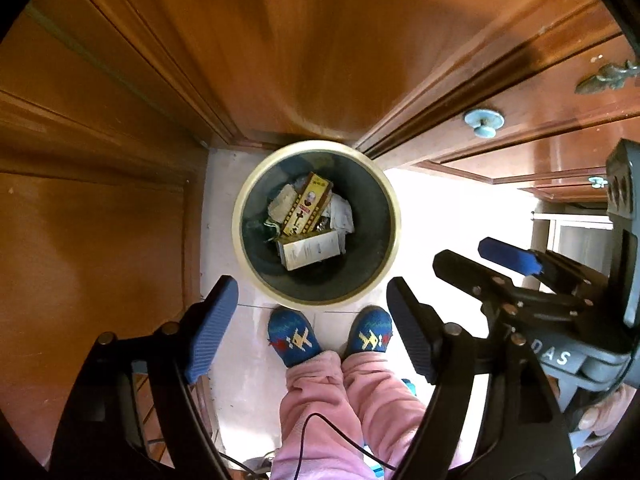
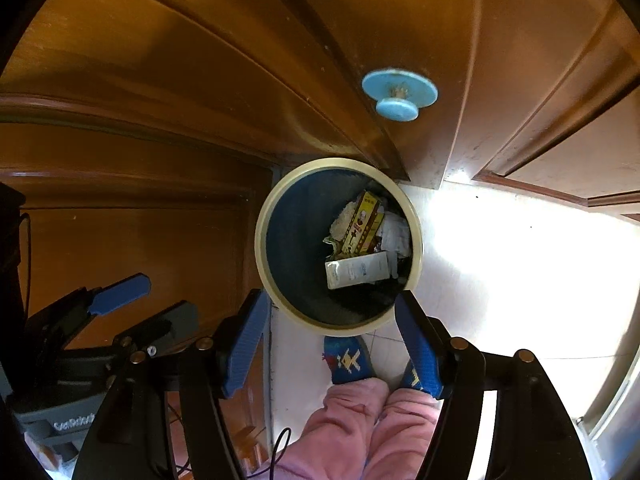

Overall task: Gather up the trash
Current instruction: 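Open both tools to drop the boxes into the bin, then raise both tools back up to the counter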

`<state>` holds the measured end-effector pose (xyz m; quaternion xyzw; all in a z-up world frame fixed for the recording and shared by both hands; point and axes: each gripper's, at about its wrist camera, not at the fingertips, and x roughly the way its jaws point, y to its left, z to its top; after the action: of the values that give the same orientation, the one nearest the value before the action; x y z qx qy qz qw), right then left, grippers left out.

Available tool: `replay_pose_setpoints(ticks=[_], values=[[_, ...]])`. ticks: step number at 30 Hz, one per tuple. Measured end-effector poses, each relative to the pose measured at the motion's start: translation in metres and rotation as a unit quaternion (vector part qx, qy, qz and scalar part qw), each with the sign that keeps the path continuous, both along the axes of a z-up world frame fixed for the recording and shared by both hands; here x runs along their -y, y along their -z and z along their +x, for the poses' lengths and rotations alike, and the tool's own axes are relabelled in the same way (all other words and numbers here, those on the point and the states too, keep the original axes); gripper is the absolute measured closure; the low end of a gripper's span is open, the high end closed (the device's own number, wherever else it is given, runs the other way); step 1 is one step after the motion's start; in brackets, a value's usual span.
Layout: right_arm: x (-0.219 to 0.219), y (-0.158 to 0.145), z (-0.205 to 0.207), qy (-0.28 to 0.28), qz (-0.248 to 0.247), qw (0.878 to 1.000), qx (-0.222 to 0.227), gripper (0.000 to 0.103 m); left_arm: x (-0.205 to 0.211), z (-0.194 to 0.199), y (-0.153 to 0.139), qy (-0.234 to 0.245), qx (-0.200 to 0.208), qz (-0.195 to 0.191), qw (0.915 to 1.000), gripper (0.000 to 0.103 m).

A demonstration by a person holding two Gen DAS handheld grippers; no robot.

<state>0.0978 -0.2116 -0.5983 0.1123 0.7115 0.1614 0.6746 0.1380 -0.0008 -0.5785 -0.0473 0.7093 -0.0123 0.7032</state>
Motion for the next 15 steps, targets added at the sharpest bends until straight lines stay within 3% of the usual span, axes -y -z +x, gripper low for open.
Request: replay_pose_setpoints(ticks=[7,15], values=[[-0.001,-0.047,0.030,0.011,0.003,1.000,0.004,0.036,0.006,-0.004,-0.046,0.003,0.012,0.007,0.9999,0.029],[0.006,-0.139,0.016,0.014,0.013,1.000,0.025,0.036,0.012,-0.020,-0.148,0.013,0.057,0.002,0.9983,0.029]])
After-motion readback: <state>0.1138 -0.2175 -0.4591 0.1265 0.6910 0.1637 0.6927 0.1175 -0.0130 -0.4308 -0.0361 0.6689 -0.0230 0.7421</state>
